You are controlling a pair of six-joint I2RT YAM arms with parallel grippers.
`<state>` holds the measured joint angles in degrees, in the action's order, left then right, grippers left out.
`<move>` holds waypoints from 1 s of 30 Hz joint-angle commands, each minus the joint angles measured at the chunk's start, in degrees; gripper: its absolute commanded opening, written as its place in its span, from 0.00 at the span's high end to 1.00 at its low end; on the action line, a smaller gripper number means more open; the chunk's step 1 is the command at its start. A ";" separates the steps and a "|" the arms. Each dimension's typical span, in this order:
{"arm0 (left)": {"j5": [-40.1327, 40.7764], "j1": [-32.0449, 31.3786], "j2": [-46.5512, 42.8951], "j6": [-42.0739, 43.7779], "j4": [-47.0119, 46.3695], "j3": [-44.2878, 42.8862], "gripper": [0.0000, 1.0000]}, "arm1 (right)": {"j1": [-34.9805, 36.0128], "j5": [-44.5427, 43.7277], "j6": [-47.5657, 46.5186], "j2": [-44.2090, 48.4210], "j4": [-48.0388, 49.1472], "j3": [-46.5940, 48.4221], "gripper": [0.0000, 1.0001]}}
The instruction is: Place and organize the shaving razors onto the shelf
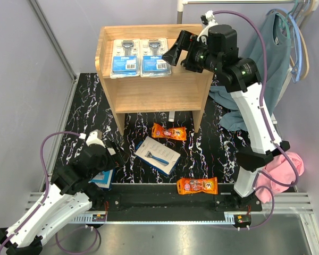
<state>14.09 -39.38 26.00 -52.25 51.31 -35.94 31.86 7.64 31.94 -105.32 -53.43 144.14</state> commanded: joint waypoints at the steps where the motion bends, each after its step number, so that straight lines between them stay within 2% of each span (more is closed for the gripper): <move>1: -0.55 -0.09 0.19 0.83 -2.62 0.61 0.01 | -0.13 -5.54 -1.71 5.81 1.63 -3.32 0.02; 5: -0.64 -0.17 0.19 0.83 -2.70 0.61 0.01 | -0.04 -2.02 -3.02 11.36 7.81 -9.65 0.02; 15: -1.08 -0.18 0.89 1.18 -2.71 0.44 0.01 | 0.22 1.41 -4.43 12.77 7.73 -10.72 0.01; 21: -1.25 -0.09 1.34 1.36 -2.88 0.44 0.01 | 3.47 2.38 -6.19 15.75 7.55 -15.28 0.01; 27: -1.96 -0.09 1.86 1.80 -3.23 0.35 0.01 | 10.76 -3.68 -7.16 22.25 8.42 -28.36 0.01; 30: -2.66 -0.09 2.21 2.33 -3.58 0.26 0.01 | 12.26 -5.17 -4.88 29.35 11.50 -39.43 0.01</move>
<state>13.06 -39.38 27.46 -51.57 50.68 -35.44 42.35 6.22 26.30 -84.14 -46.06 113.06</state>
